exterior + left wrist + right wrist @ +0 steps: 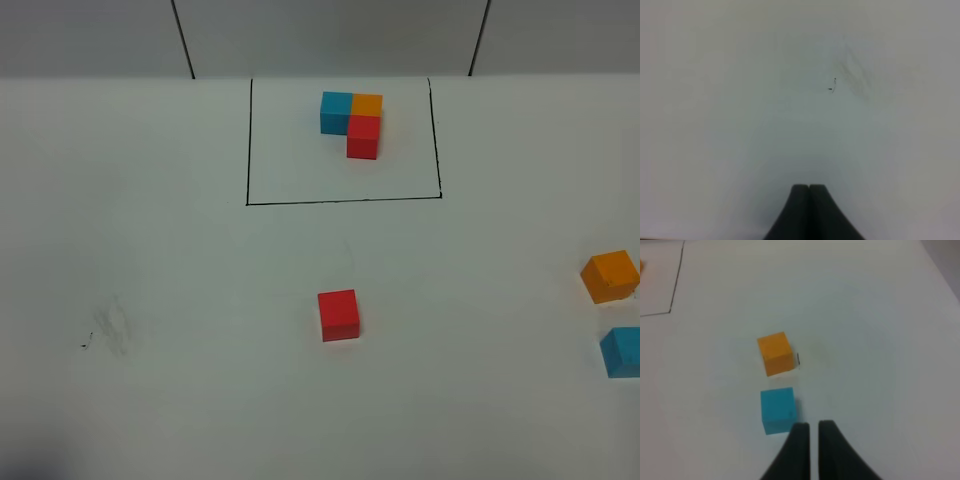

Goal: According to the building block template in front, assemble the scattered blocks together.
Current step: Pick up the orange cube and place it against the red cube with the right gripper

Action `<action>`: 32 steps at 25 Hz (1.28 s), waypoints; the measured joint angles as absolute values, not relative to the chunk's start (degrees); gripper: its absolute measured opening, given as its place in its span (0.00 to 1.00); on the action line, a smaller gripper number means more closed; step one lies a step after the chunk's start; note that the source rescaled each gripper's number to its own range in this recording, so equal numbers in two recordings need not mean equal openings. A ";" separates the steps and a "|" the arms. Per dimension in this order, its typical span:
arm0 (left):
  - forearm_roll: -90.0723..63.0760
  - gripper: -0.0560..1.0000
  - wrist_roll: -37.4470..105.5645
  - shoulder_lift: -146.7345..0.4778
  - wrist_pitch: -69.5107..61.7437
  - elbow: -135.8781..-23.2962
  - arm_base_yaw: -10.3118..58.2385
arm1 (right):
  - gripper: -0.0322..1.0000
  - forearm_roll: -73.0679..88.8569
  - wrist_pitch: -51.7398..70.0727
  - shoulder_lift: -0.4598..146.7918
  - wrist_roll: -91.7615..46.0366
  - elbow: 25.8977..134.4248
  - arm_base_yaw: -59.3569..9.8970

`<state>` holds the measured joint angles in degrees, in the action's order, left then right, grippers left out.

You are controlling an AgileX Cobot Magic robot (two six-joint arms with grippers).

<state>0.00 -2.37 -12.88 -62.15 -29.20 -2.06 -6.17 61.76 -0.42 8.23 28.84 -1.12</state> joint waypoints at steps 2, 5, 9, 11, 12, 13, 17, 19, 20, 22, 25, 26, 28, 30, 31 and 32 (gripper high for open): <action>-0.36 0.06 -1.46 -12.80 -62.04 -29.13 -2.06 | 0.04 -6.17 61.76 -0.42 8.23 28.84 -1.12; -0.51 0.06 -1.19 -12.69 -62.04 -29.13 -2.06 | 0.04 -6.17 61.76 -0.42 8.23 28.84 -1.12; -0.55 0.06 -1.18 -12.59 -62.04 -29.13 -2.06 | 0.04 -6.17 61.76 -0.42 8.23 28.84 -1.12; -0.55 0.06 -1.13 -12.59 -62.04 -29.13 -2.06 | 0.04 -6.17 61.76 -0.42 8.23 28.84 -1.12; -0.55 0.06 -1.07 -12.59 -62.04 -29.13 -2.06 | 0.04 -6.17 61.76 -0.42 8.23 28.84 -1.12; -0.55 0.06 -1.02 -12.59 -62.04 -29.13 -2.06 | 0.04 -6.17 61.76 -0.42 8.23 28.84 -1.12; -0.55 0.06 -0.96 -12.59 -62.04 -29.13 -2.06 | 0.04 -6.17 61.76 -0.42 8.23 28.84 -1.12; -0.55 0.06 -0.88 -12.59 -62.04 -29.13 -2.06 | 0.04 -6.17 61.76 -0.42 8.23 28.84 -1.12; -0.55 0.06 -0.87 -12.59 -62.04 -29.13 -2.06 | 0.04 -6.17 61.76 -0.42 8.23 28.84 -1.12; -0.57 0.06 -0.87 -12.53 -62.04 -29.13 -2.06 | 0.04 -6.17 61.76 -0.42 8.23 28.84 -1.12; -0.57 0.06 -0.94 -11.35 -62.04 -29.13 -2.06 | 0.04 -6.17 61.76 -0.42 8.23 28.84 -1.12; -0.57 0.06 -0.94 -10.44 -62.01 -29.13 -2.06 | 0.04 -6.17 61.76 -0.42 8.23 28.84 -1.12; -0.57 0.06 -0.89 -8.32 -61.96 -29.13 -2.06 | 0.04 -6.17 61.76 -0.42 8.23 28.84 -1.12; -0.57 0.06 -0.85 -5.99 -61.94 -29.13 -2.06 | 0.04 -6.17 61.76 -0.42 8.23 28.84 -1.12; -0.57 0.06 -0.85 -5.15 -61.94 -29.13 -2.06 | 0.04 -6.17 61.76 -0.42 8.23 28.84 -1.12; -0.57 0.06 -0.85 -4.20 -61.94 -29.13 -2.06 | 0.04 -6.17 61.76 -0.42 8.23 28.84 -1.12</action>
<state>-0.57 -0.85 -4.20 -61.94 -29.13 -2.06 -6.17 61.76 -0.42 8.23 28.84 -1.12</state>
